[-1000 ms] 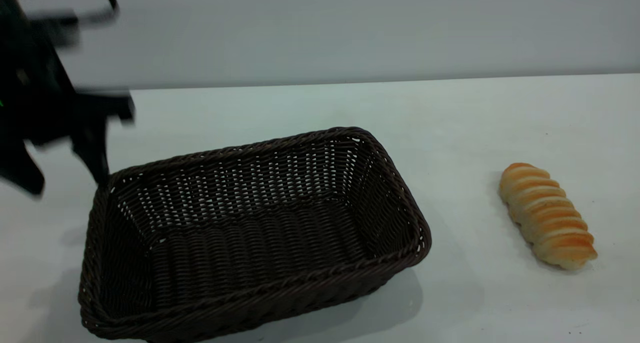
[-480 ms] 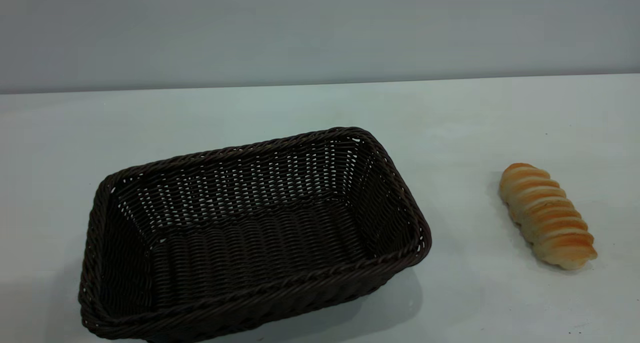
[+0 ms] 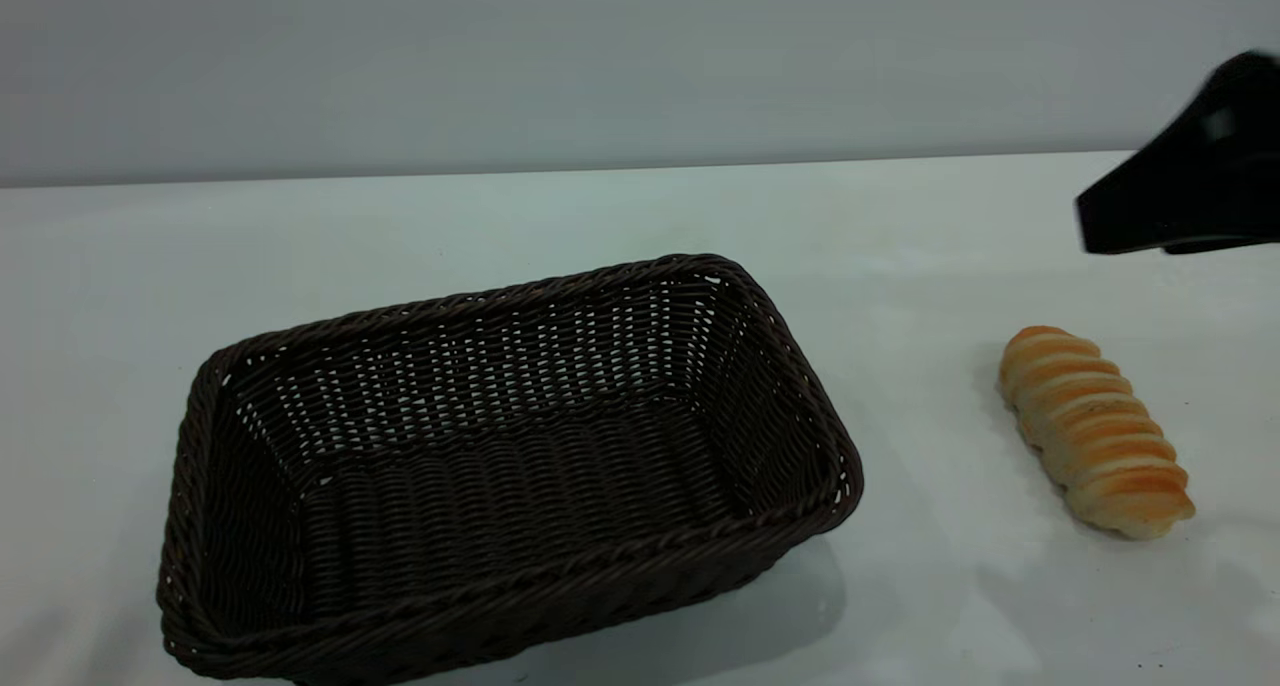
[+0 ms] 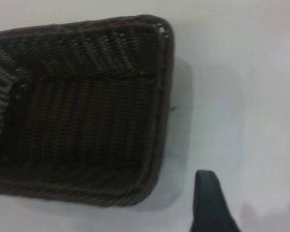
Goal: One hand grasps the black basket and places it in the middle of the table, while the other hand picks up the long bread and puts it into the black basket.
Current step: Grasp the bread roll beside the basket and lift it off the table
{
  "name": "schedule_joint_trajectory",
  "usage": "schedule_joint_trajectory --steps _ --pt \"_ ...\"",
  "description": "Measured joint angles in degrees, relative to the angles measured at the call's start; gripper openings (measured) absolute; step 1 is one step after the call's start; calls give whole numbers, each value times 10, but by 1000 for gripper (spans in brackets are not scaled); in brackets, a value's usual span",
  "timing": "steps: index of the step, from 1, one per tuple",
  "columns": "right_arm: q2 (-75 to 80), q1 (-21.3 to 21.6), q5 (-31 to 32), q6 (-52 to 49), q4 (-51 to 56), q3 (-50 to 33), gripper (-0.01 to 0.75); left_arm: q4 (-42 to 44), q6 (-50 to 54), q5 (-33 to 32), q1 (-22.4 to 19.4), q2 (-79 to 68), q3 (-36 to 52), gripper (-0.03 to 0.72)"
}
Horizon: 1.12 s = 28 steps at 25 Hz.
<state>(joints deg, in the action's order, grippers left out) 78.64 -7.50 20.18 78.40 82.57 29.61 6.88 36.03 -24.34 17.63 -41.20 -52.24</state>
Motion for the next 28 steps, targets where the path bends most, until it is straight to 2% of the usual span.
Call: schedule_joint_trajectory --steps 4,8,18,28 --pt "66 0 -59 88 64 21 506 0 -6 -3 0 19 0 513" --pt "135 0 -116 151 109 49 522 0 -27 -4 0 38 2 513" --pt "317 0 -163 187 121 139 522 -1 -65 -10 0 93 2 513" --pt "397 0 -185 215 122 174 522 -19 -93 -8 0 179 2 513"
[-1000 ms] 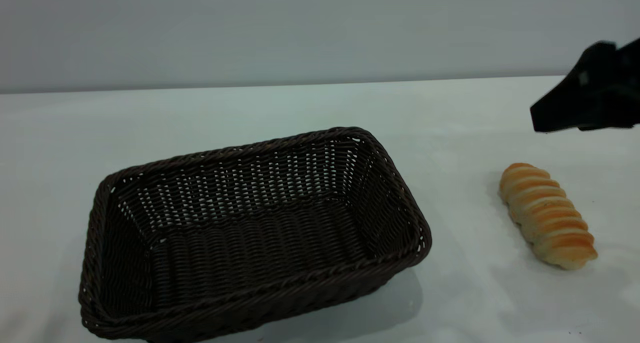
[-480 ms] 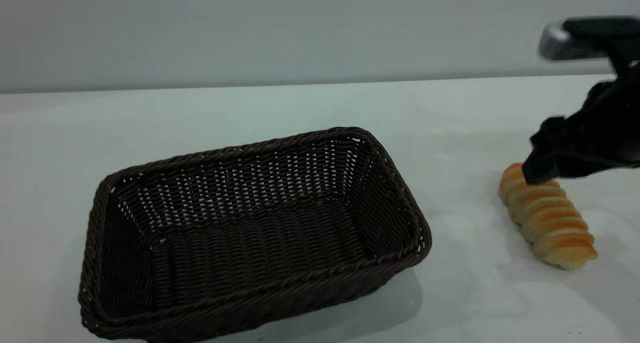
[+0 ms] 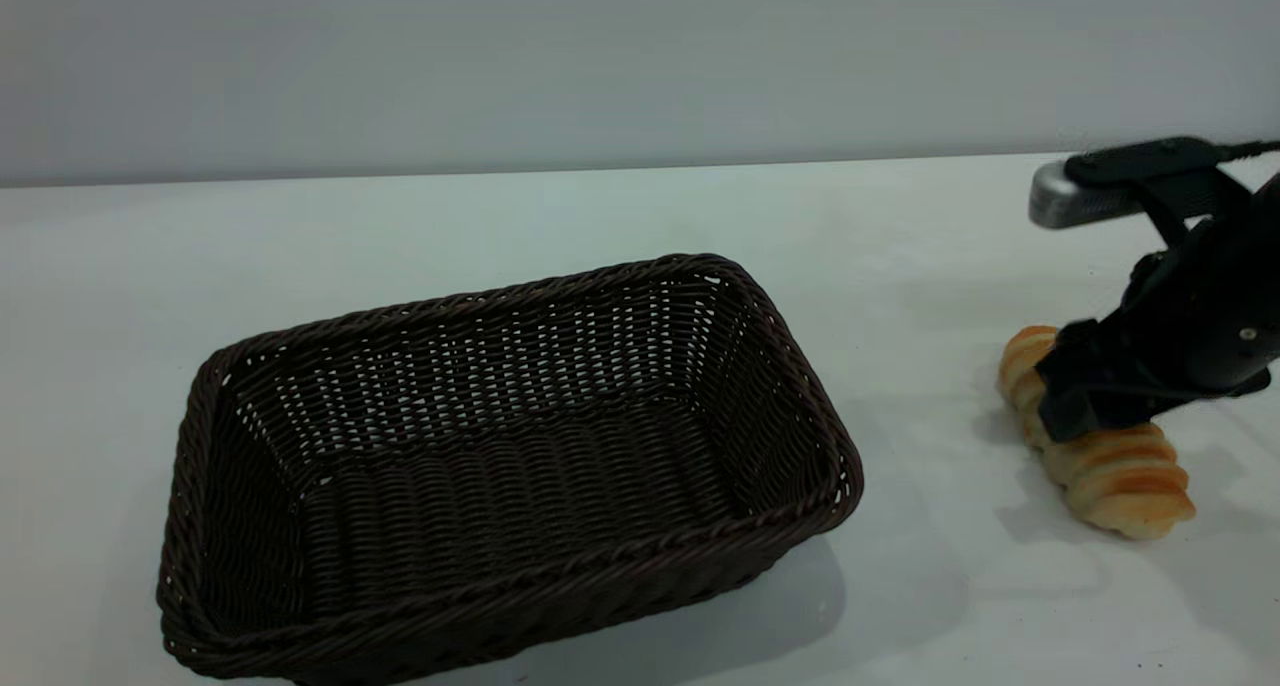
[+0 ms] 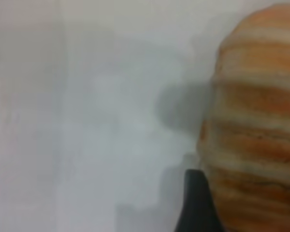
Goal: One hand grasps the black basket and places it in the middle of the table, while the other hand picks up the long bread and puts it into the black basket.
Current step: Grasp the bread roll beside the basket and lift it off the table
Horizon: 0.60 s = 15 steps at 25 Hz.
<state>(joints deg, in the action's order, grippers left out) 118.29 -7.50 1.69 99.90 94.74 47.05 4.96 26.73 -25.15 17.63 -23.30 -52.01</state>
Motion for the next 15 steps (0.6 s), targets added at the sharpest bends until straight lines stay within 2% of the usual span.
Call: schedule_joint_trajectory --steps 6,8,10,15 --pt "15 1 -17 20 1 4 519 0 -4 9 0 14 1 513" --pt "15 6 -17 20 2 4 487 -2 -7 9 0 15 1 513" --pt "16 11 -17 20 3 4 416 -6 -12 9 0 15 1 513" --pt "16 12 -17 25 5 5 124 -9 -14 9 0 15 1 513"
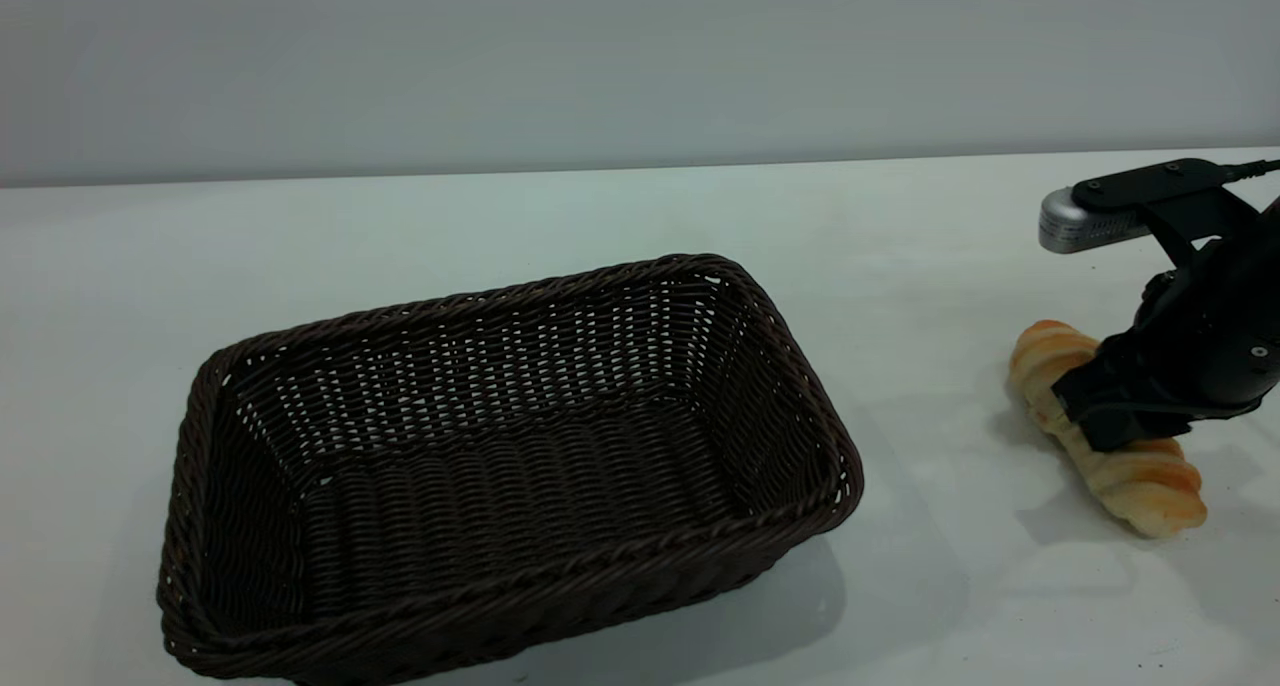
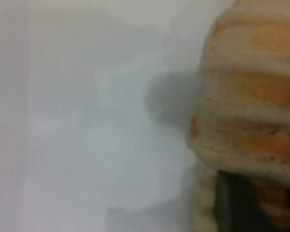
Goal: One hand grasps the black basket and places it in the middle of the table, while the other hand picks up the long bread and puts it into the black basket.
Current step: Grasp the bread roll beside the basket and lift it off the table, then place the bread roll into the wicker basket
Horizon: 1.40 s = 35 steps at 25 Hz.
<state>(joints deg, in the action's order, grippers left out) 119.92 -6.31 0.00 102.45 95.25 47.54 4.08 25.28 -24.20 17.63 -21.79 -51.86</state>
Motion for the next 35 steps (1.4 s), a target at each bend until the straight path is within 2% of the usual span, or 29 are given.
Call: schedule_joint_trajectory --steps 2,5,14,23,35 --pt "0 0 0 0 0 0 62 -1 0 0 0 1 0 513" --pt "0 0 -6 1 0 0 42 -2 0 0 0 1 0 513" --pt "-43 4 -29 2 0 -1 42 -2 0 1 0 1 0 513" --pt "-152 -3 20 2 5 -1 42 -2 0 2 0 1 0 513" --pt "-139 -6 11 2 9 -13 41 -2 -2 3 0 1 0 513"
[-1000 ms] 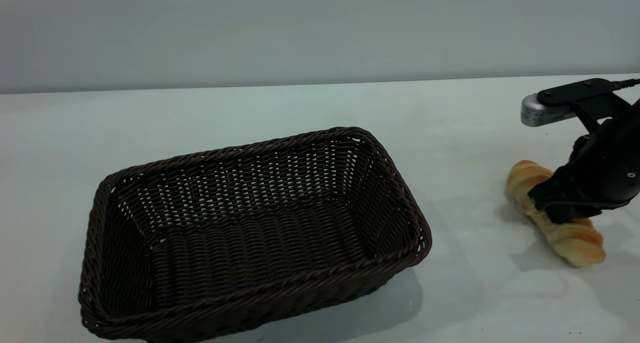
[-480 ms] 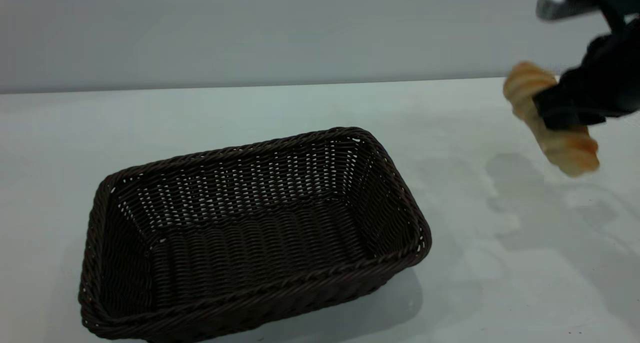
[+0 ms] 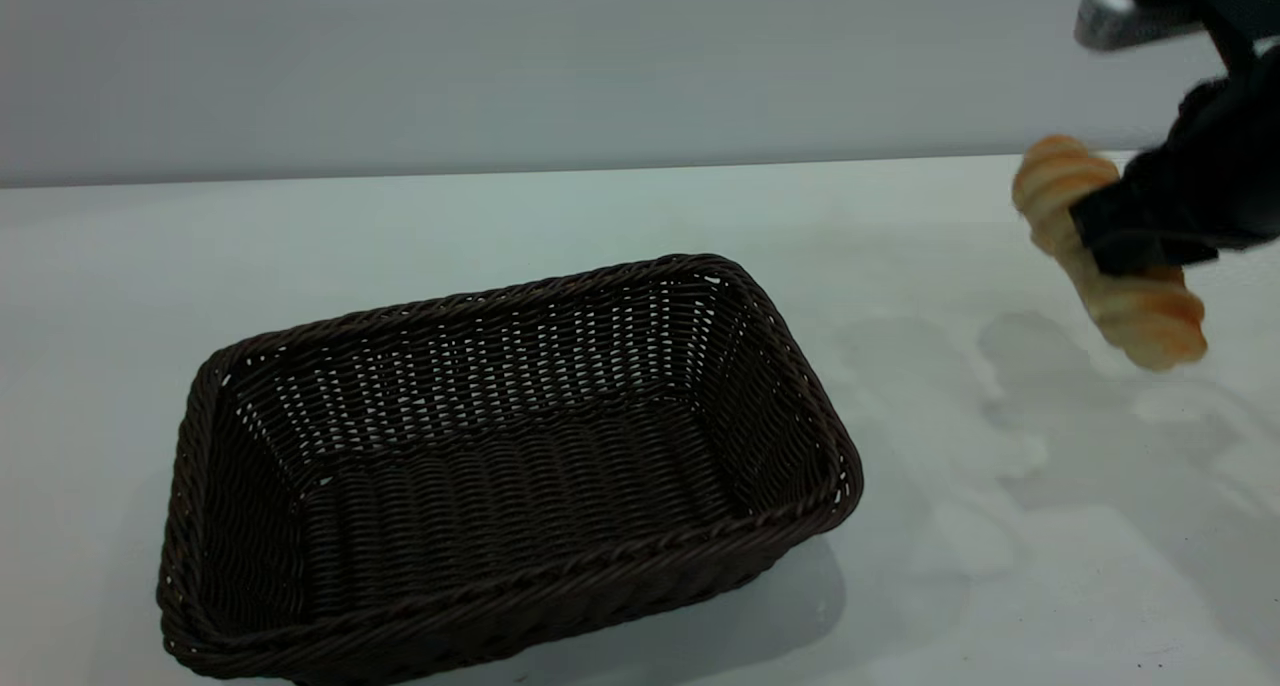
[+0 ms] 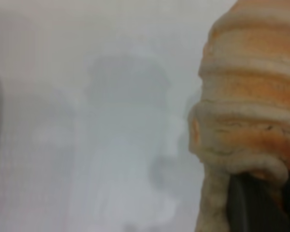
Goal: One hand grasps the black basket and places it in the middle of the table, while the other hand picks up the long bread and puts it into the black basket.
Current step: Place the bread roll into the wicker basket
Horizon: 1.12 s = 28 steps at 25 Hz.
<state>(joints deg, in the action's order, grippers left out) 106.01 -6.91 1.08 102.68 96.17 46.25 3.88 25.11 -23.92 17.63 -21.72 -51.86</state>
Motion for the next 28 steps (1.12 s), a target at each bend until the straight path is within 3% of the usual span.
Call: schedule_joint_trajectory --steps 28 --pt "103 0 -16 15 2 -8 43 0 0 -4 0 0 0 511"
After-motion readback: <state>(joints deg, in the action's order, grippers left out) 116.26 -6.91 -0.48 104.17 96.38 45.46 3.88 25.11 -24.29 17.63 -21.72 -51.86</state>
